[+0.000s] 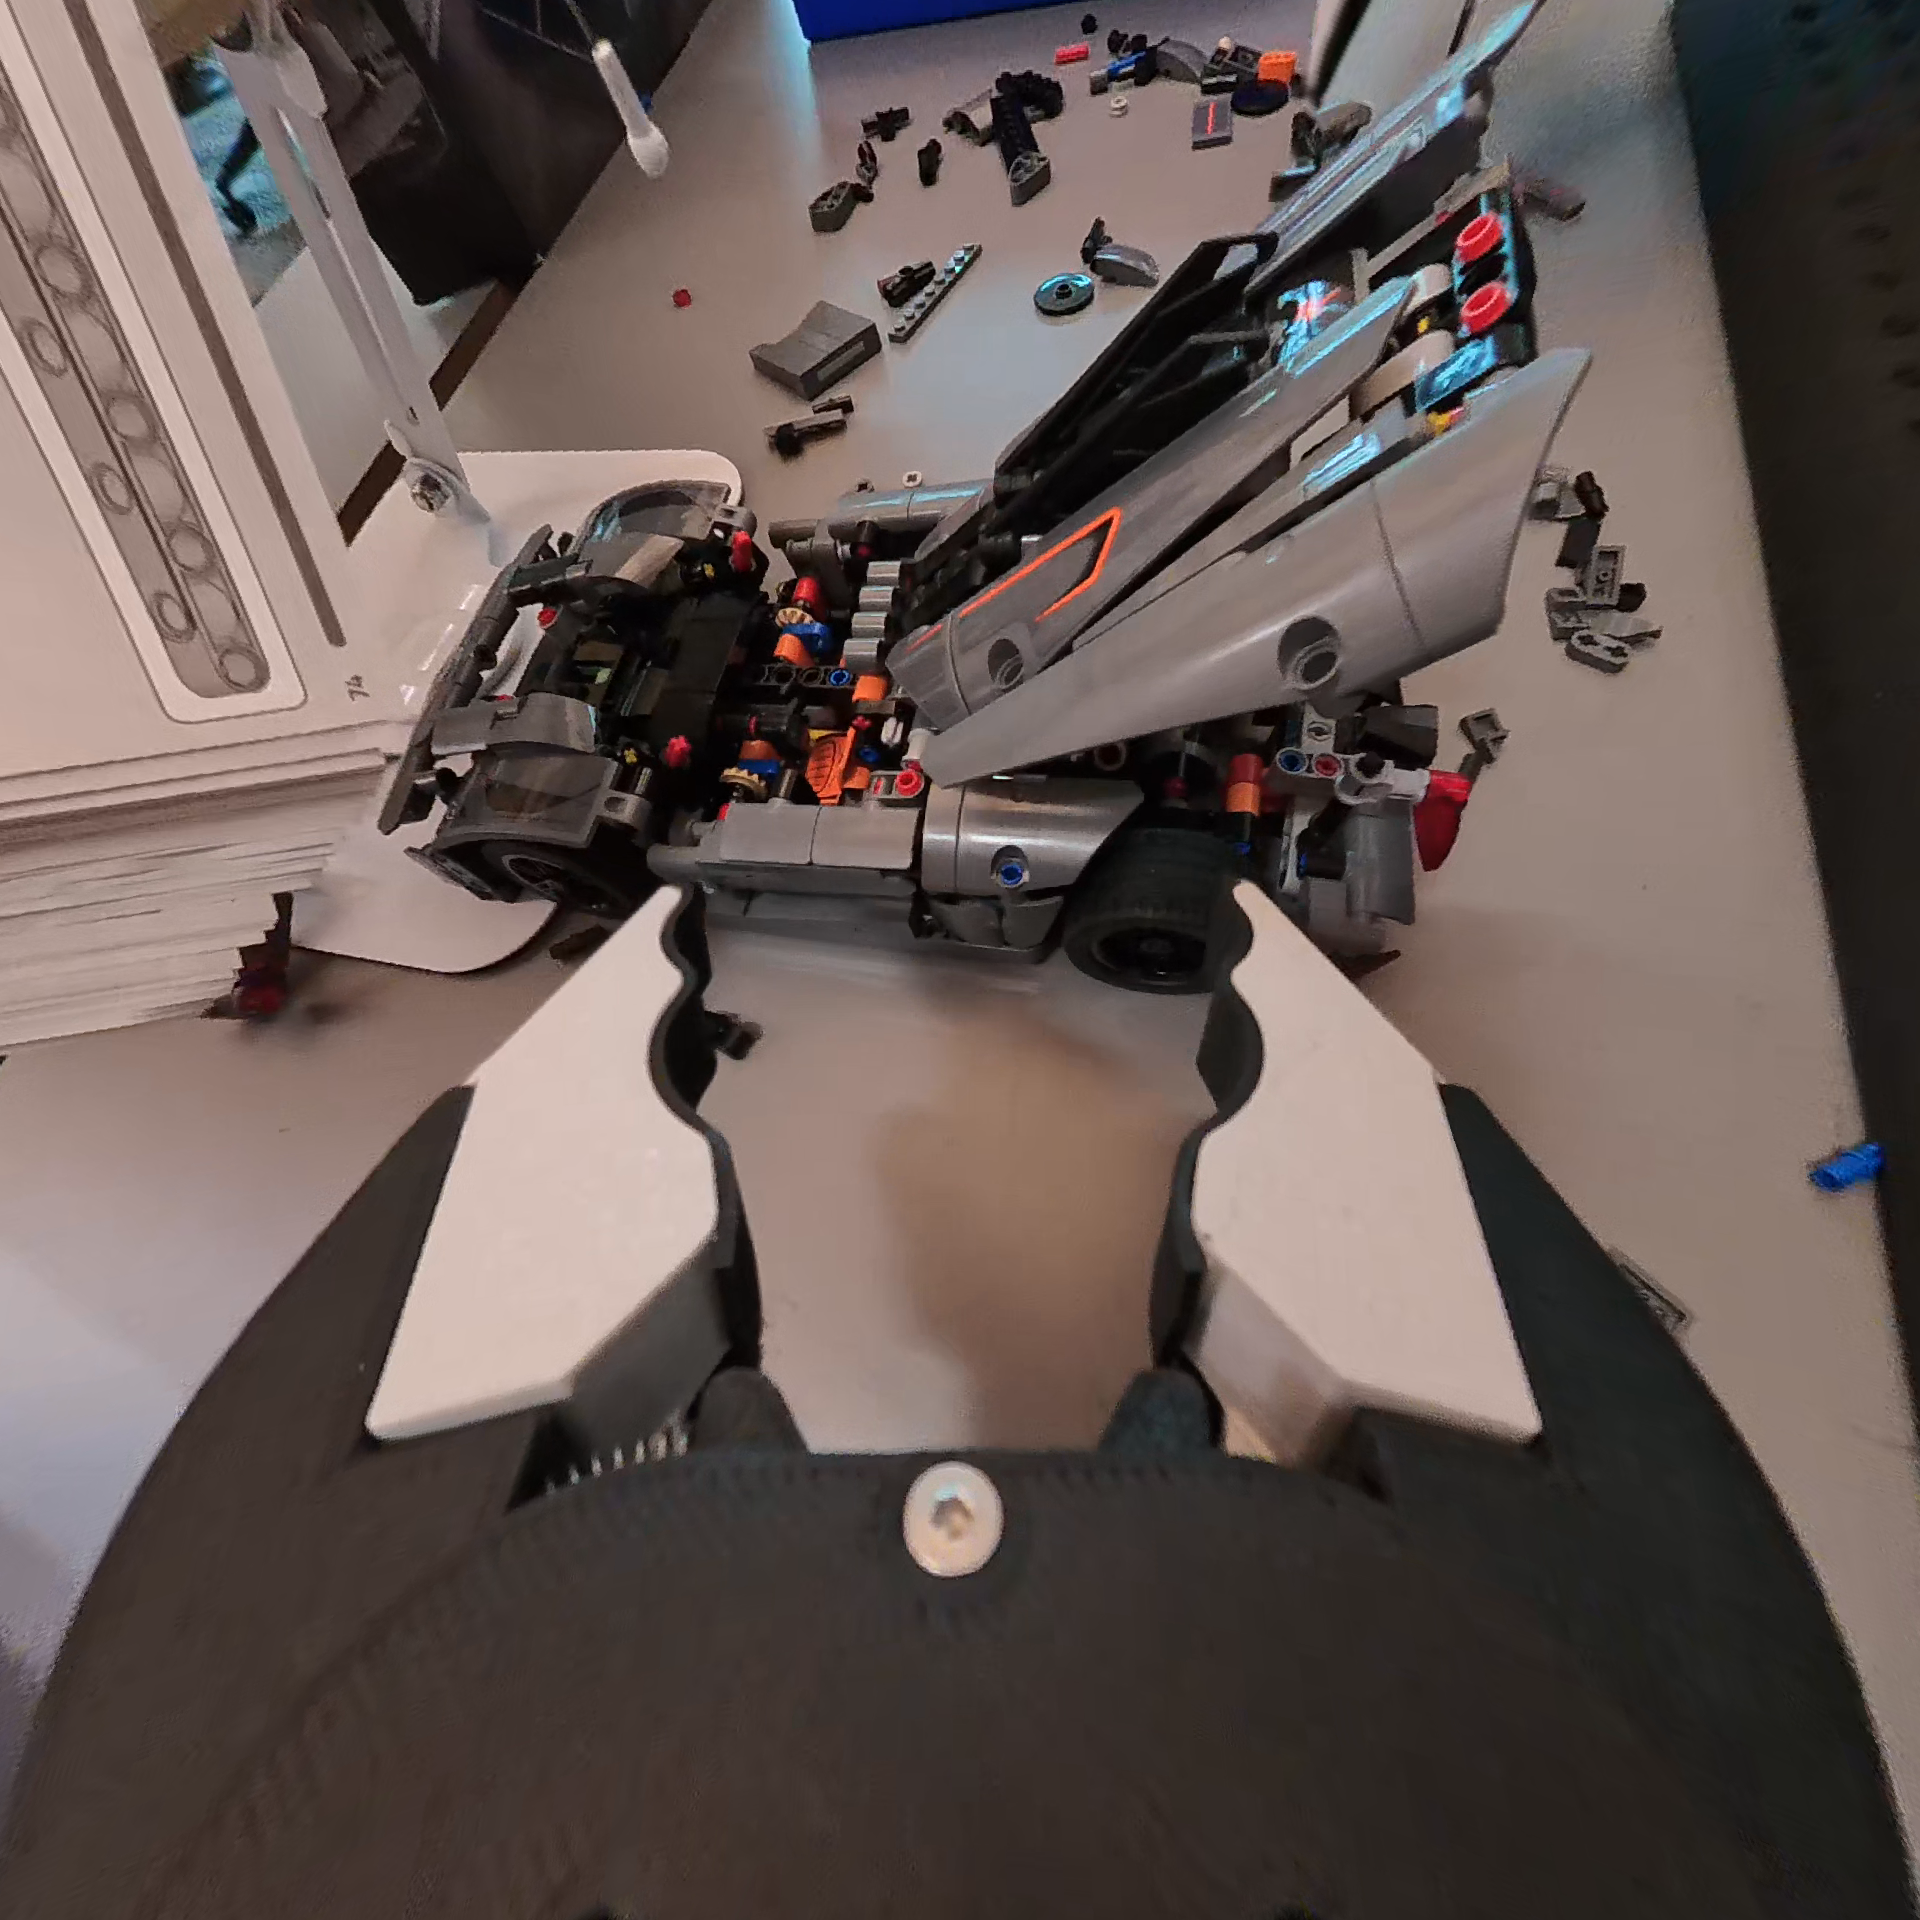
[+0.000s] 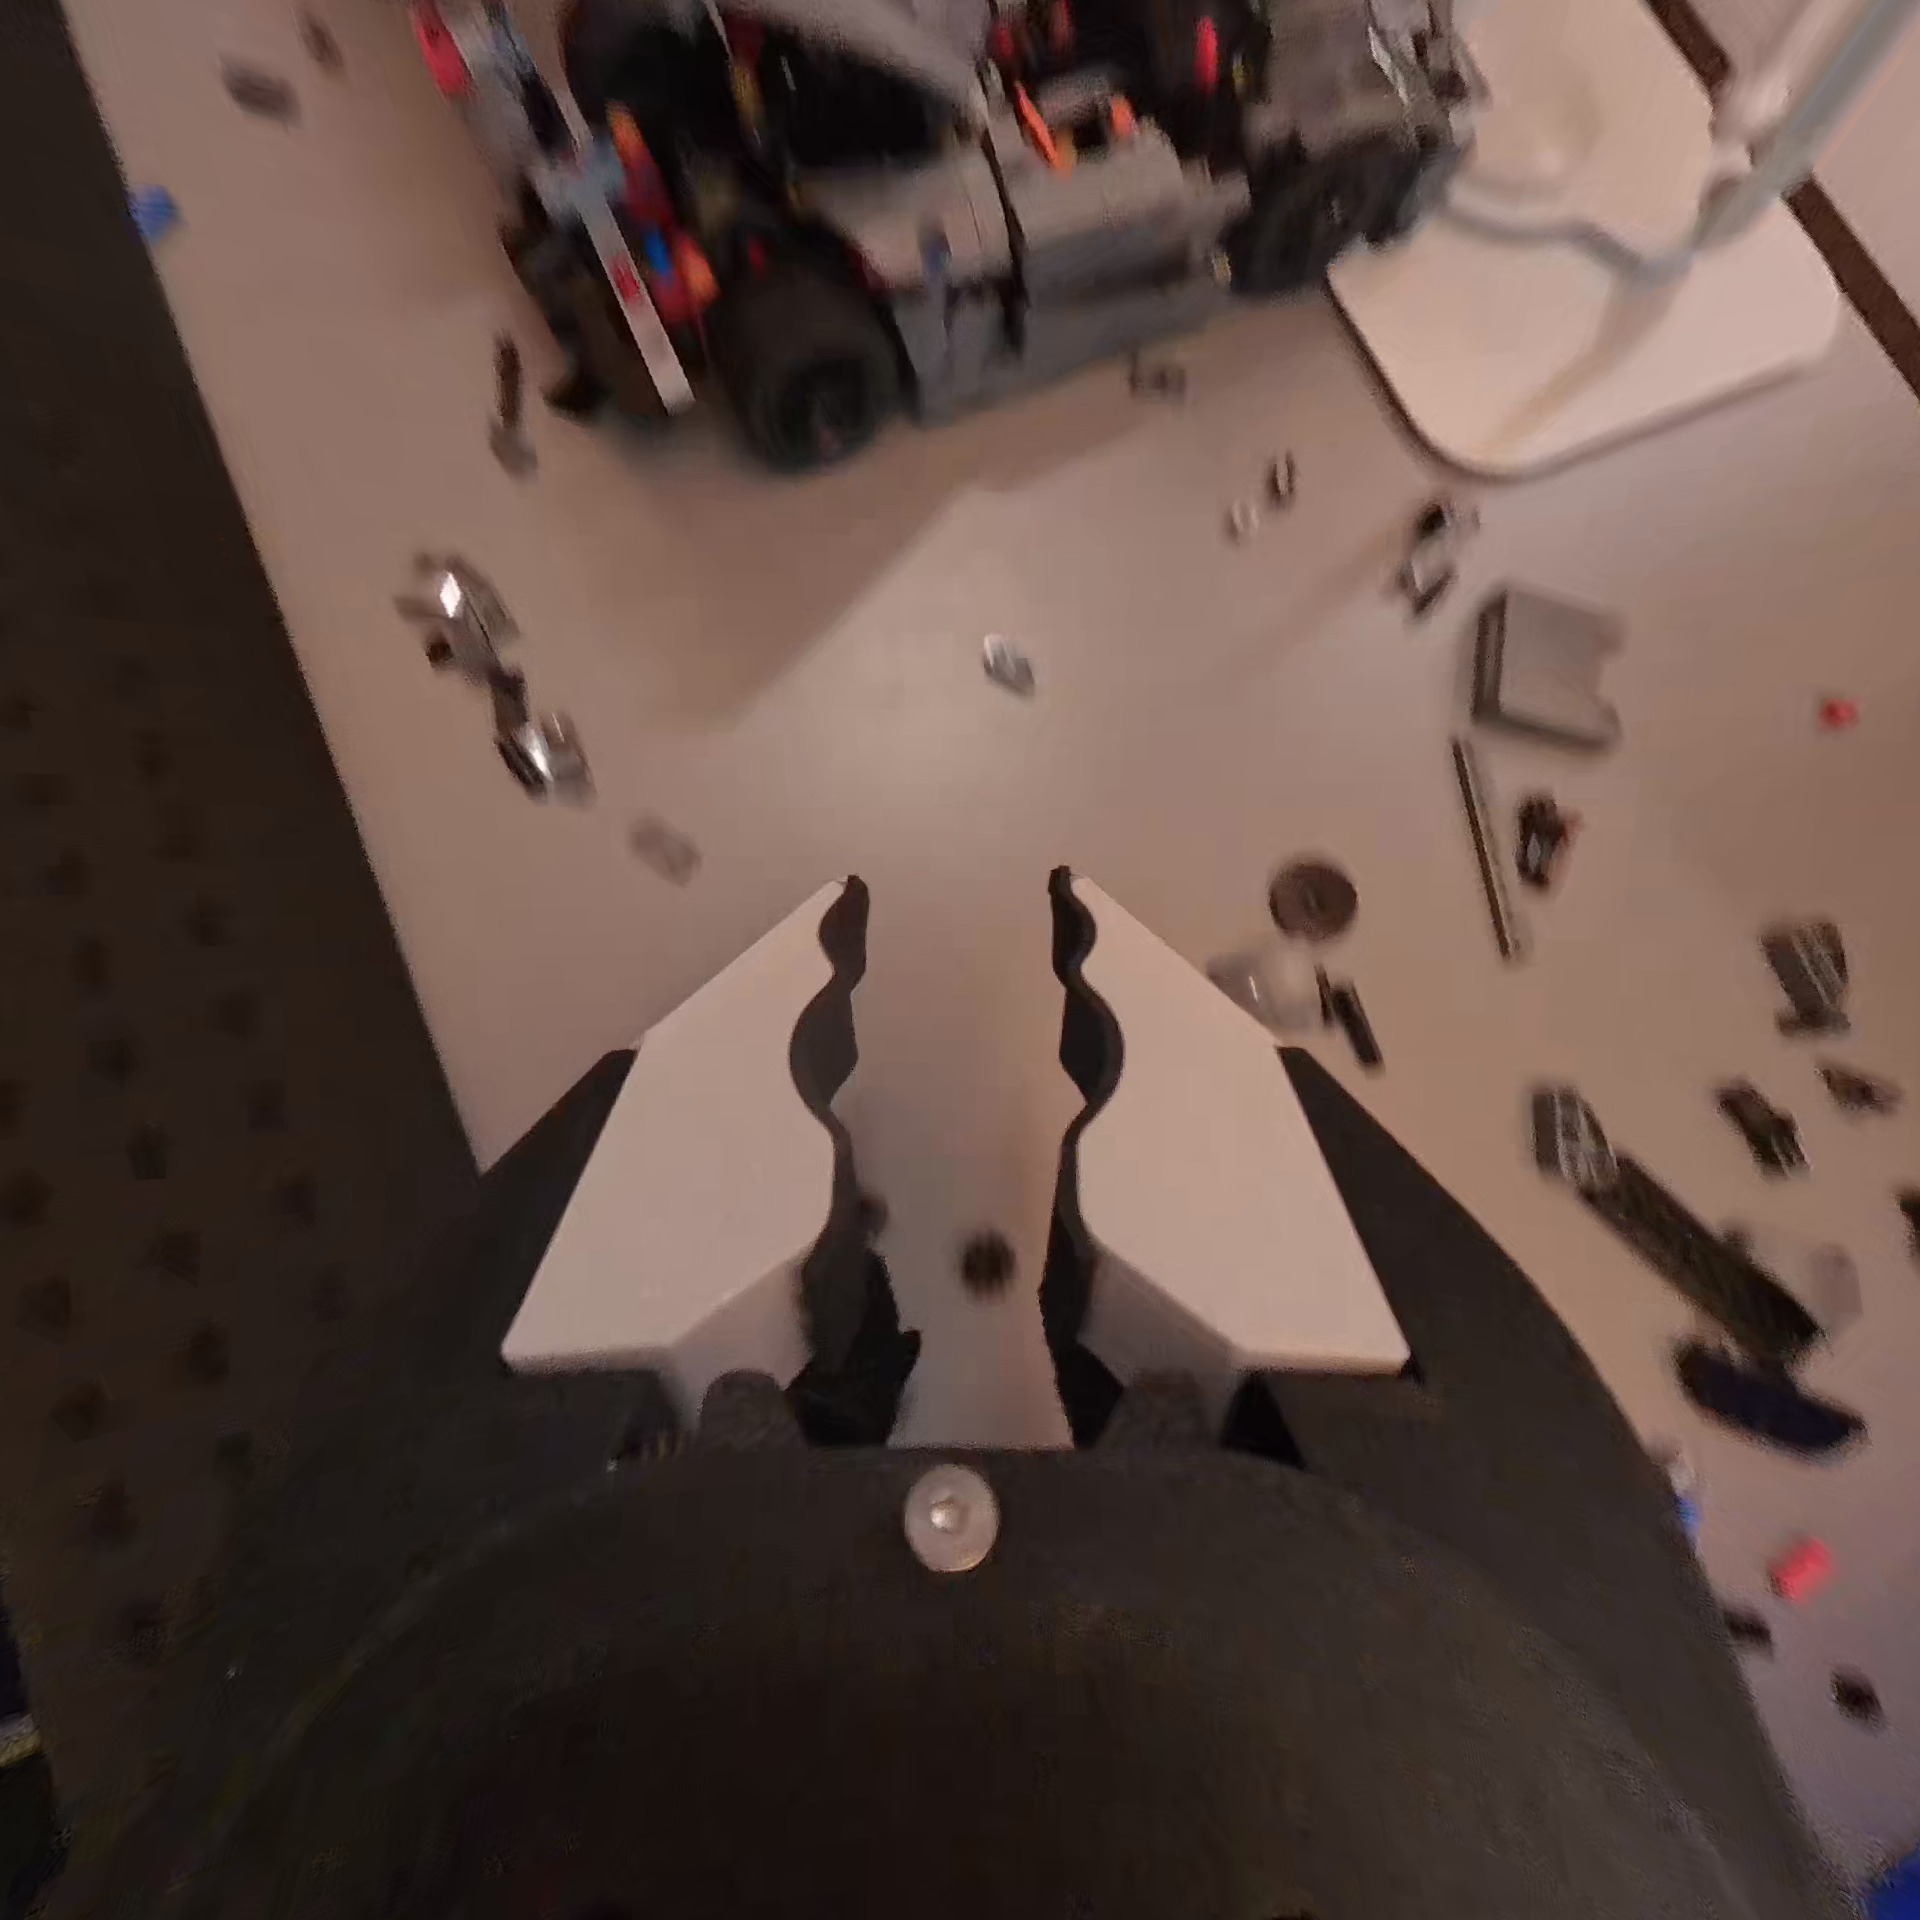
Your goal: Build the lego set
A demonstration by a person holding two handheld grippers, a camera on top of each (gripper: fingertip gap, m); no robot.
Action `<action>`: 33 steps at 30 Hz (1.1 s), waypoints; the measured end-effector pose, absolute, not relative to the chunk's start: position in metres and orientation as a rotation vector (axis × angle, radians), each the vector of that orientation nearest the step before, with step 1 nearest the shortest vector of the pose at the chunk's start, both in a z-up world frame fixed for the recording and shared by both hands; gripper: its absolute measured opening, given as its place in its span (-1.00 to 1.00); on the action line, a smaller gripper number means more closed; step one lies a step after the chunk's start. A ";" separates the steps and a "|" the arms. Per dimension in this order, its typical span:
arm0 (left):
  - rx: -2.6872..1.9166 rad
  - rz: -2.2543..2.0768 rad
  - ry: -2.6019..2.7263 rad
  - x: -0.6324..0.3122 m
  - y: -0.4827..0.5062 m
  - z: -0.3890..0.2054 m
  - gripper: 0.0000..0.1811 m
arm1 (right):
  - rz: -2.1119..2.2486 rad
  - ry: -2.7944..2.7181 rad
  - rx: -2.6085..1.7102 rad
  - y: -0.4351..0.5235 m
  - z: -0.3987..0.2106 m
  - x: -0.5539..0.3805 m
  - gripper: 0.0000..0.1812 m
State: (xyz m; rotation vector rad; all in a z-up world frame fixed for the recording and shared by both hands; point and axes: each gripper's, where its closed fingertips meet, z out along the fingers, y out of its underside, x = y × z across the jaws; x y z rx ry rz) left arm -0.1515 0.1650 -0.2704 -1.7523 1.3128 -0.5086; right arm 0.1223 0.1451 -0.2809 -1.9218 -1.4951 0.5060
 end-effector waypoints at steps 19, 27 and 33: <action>-1.948 -0.756 1.426 -0.123 0.136 -0.317 0.09 | 0.913 -1.651 -1.897 0.150 -0.314 -0.042 0.02; -1.960 -0.810 1.400 -0.117 0.131 -0.312 0.03 | 0.887 -1.662 -1.881 0.151 -0.312 -0.036 -0.11; -1.918 -0.860 1.436 -0.091 0.120 -0.310 0.04 | 0.878 -1.644 -1.913 0.161 -0.309 -0.016 -0.01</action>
